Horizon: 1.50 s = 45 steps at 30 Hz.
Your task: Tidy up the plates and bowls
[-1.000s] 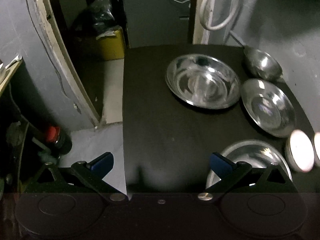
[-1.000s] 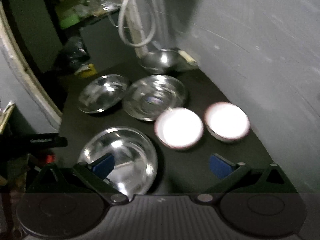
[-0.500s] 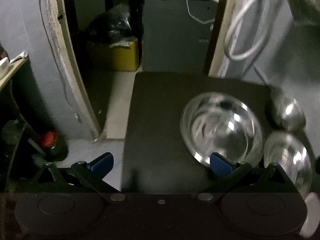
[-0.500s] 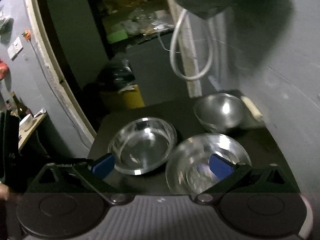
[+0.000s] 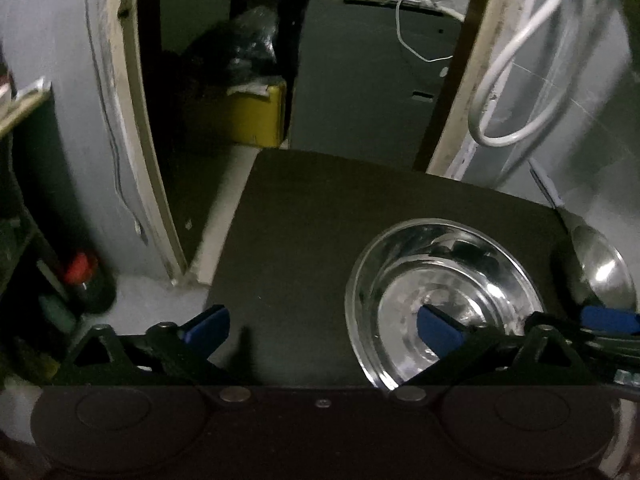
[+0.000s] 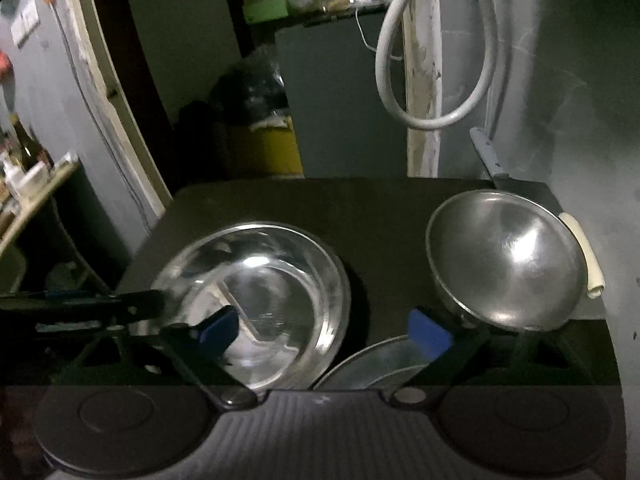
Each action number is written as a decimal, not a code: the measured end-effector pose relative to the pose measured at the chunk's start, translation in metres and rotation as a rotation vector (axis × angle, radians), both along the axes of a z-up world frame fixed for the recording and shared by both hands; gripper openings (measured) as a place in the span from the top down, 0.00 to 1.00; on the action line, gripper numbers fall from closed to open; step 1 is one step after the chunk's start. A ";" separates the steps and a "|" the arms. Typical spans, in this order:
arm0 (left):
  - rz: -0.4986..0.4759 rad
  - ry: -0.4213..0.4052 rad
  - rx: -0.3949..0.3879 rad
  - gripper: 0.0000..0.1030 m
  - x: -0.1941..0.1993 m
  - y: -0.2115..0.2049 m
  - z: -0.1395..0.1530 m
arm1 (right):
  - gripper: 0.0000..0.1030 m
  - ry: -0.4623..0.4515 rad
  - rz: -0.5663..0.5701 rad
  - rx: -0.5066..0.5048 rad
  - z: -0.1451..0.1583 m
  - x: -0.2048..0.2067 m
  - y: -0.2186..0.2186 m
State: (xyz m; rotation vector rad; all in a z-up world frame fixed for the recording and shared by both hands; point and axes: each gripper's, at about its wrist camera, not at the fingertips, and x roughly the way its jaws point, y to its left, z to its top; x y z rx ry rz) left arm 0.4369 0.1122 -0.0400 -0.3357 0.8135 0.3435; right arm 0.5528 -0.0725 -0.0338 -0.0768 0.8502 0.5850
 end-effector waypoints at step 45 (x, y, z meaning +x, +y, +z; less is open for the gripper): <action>-0.060 -0.239 -0.246 0.88 -0.035 0.016 0.002 | 0.75 -0.113 0.011 0.075 0.059 -0.044 -0.007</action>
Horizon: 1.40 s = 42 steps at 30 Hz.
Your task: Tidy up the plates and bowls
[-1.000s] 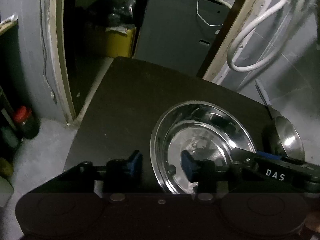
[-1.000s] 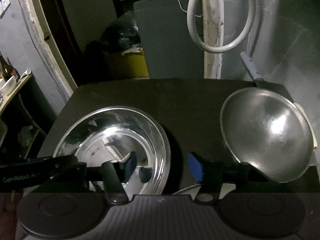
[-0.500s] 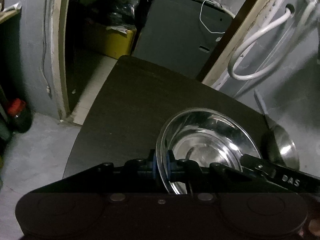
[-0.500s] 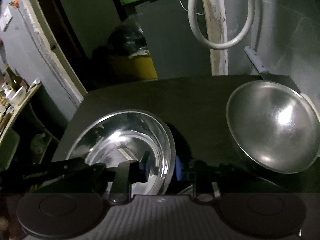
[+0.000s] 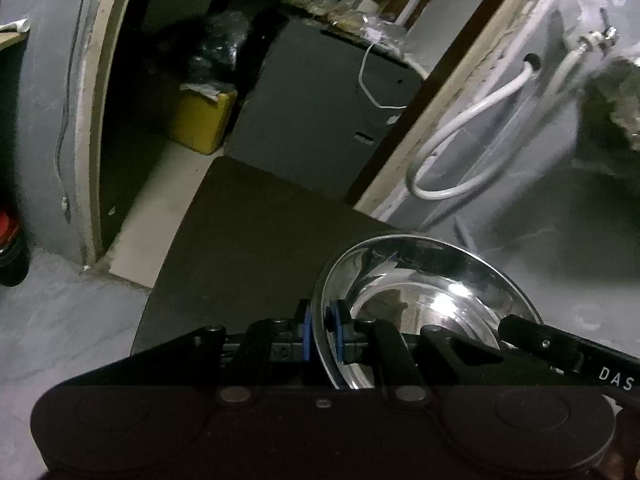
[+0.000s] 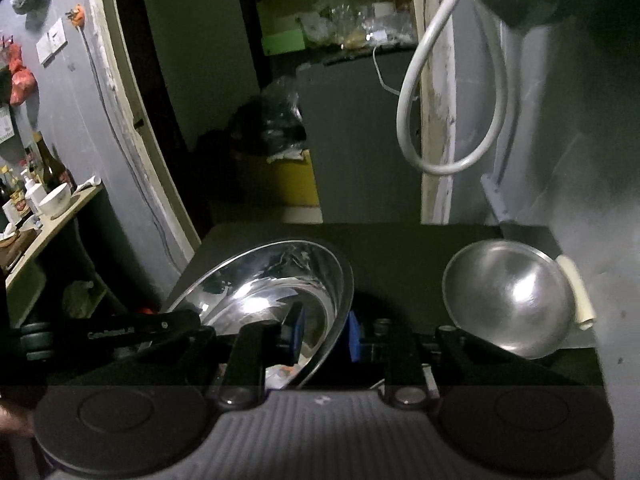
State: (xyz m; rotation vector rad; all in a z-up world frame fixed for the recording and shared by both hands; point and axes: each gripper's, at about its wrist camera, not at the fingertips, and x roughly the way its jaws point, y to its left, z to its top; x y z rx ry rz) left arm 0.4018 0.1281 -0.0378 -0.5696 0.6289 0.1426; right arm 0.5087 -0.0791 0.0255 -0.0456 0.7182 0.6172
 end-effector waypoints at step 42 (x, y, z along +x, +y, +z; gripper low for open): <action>-0.339 0.044 0.080 0.88 -0.122 -0.071 0.015 | 0.74 0.085 -0.264 0.056 0.014 -0.169 -0.094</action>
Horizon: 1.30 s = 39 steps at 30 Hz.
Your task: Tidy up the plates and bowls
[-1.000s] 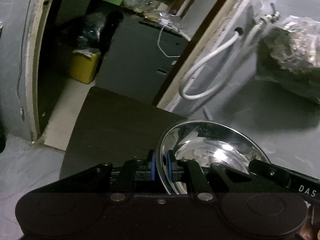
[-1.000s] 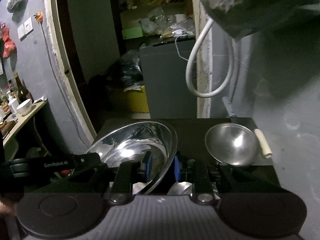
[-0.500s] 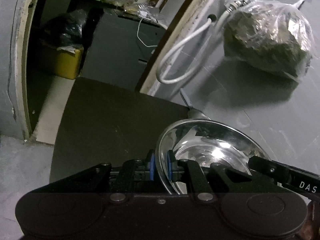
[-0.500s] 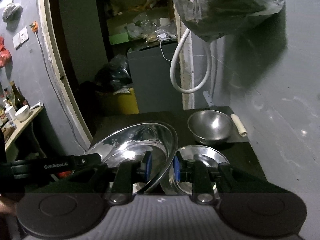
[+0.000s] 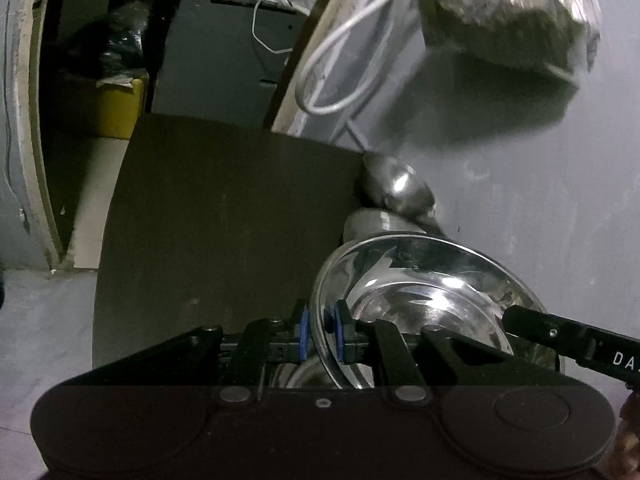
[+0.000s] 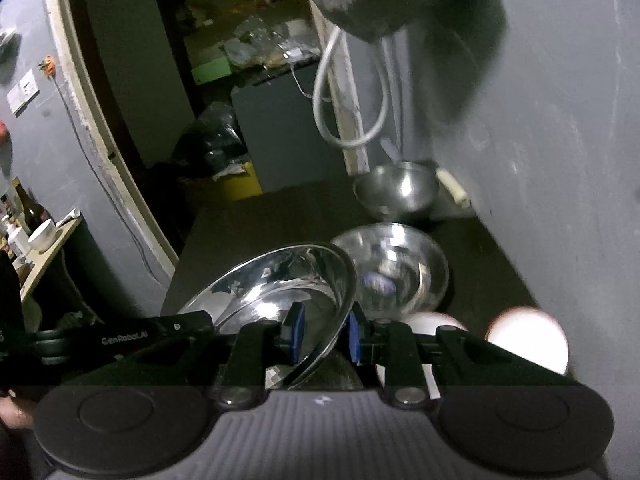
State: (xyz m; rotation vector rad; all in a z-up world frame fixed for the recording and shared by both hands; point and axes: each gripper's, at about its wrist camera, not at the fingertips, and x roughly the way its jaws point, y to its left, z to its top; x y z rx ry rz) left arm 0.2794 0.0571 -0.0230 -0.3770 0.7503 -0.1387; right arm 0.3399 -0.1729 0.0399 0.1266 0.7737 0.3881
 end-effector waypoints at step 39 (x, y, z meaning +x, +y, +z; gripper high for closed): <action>-0.056 0.102 0.265 0.82 -0.005 -0.020 -0.039 | 0.60 0.068 0.034 -0.157 -0.070 -0.036 0.025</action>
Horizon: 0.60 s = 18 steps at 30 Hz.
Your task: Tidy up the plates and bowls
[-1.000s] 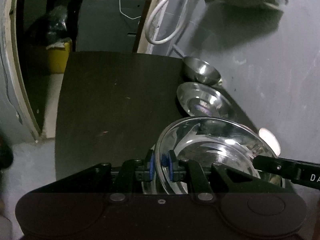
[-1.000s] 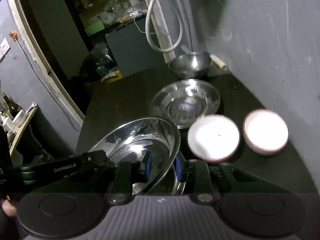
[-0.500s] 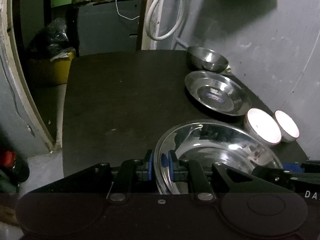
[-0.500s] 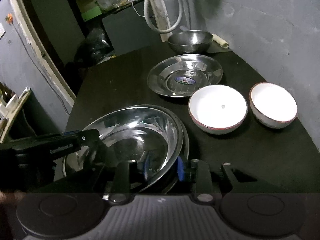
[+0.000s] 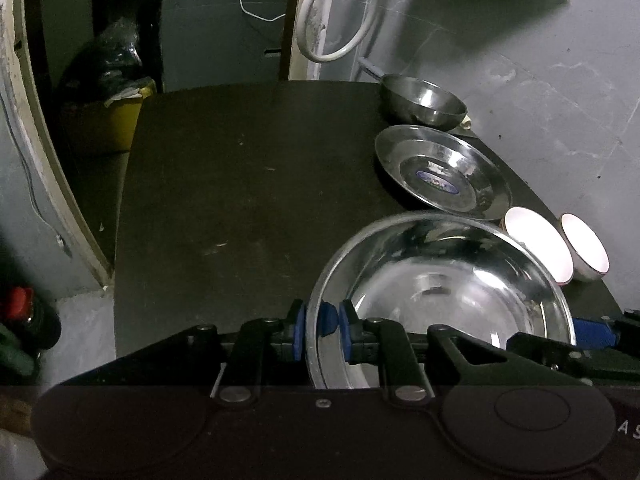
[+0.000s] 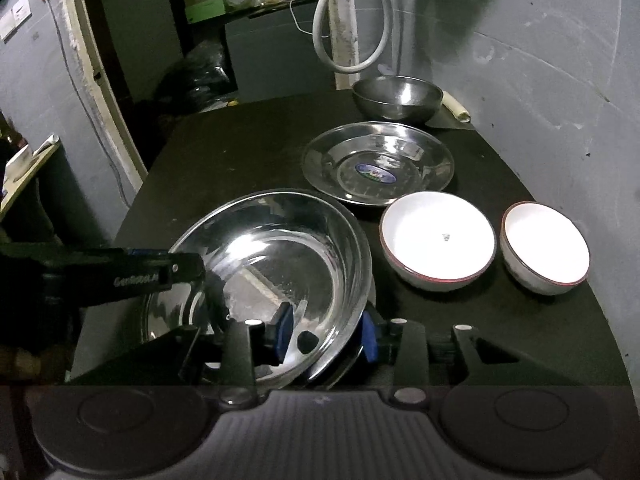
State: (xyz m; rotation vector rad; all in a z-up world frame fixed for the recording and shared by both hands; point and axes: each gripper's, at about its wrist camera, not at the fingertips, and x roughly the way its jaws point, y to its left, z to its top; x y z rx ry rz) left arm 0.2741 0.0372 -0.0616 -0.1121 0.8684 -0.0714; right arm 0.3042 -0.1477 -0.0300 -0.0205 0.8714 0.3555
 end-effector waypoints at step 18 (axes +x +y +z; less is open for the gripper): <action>0.070 -0.025 -0.016 0.14 0.010 0.000 0.013 | 0.19 0.024 0.047 -0.008 -0.004 0.003 -0.011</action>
